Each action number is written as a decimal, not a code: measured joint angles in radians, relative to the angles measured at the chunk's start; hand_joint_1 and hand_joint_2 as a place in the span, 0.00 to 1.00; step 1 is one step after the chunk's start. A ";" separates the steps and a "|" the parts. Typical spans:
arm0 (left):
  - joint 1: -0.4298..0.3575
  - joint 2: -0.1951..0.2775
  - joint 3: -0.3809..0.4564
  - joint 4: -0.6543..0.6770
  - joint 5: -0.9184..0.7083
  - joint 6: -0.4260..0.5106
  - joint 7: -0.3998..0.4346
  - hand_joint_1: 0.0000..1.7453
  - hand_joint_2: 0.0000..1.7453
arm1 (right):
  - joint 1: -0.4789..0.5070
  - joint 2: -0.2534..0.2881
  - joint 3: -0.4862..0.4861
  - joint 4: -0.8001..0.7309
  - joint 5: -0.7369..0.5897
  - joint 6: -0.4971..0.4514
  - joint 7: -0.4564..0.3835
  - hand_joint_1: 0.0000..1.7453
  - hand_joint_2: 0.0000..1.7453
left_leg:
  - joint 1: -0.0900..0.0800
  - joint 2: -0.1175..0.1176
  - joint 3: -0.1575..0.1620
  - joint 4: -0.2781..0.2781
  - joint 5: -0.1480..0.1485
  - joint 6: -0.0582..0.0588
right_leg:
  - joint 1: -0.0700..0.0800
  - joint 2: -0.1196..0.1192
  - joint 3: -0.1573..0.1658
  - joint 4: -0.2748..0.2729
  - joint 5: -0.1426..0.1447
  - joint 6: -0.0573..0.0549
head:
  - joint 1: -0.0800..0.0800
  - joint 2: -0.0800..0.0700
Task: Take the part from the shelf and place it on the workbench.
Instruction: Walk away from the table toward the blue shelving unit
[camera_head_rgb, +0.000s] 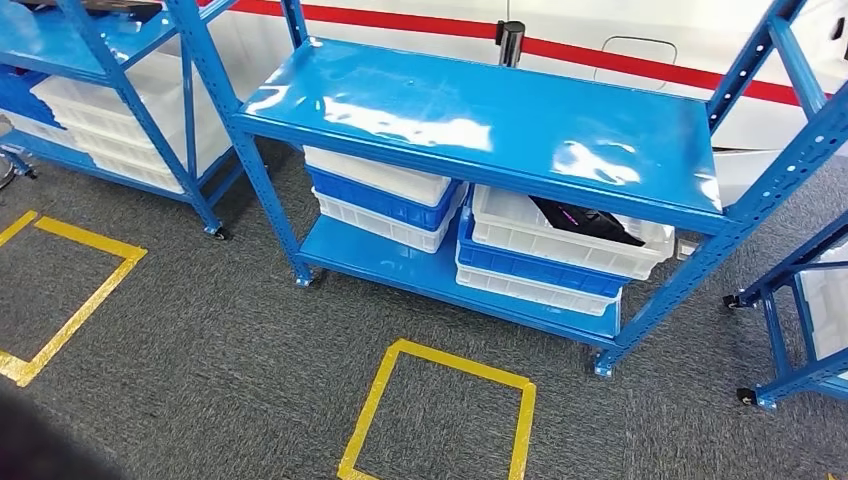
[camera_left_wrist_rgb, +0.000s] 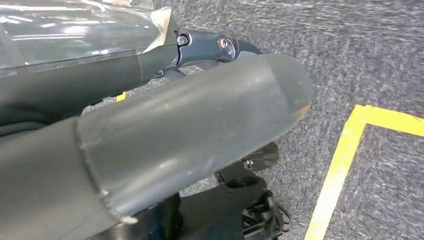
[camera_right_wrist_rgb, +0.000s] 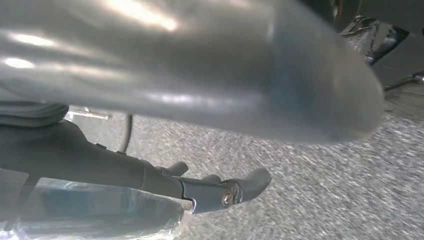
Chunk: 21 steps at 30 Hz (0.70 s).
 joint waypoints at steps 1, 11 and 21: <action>-0.002 0.000 0.000 0.000 0.000 0.000 0.000 0.00 0.00 | 0.000 0.000 0.000 0.000 0.000 0.000 0.000 0.00 0.00 | 0.003 0.006 0.004 0.000 -0.003 -0.006 | -0.004 0.014 0.001 0.000 0.001 -0.008 | -0.003 0.000; 0.005 0.000 -0.002 0.000 0.002 0.014 -0.004 0.00 0.00 | 0.004 0.000 0.000 0.000 0.014 -0.018 -0.024 0.00 0.00 | 0.015 -0.123 -0.085 0.154 -0.046 -0.006 | 0.002 0.113 0.005 0.000 0.012 -0.045 | -0.009 0.000; 0.003 -0.001 -0.007 0.000 0.005 0.029 -0.003 0.00 1.00 | 0.000 0.000 0.000 0.000 0.032 -0.056 -0.010 0.00 0.00 | -0.013 -0.134 -0.041 0.020 0.016 0.010 | 0.017 0.120 -0.009 0.004 0.008 -0.019 | -0.012 0.000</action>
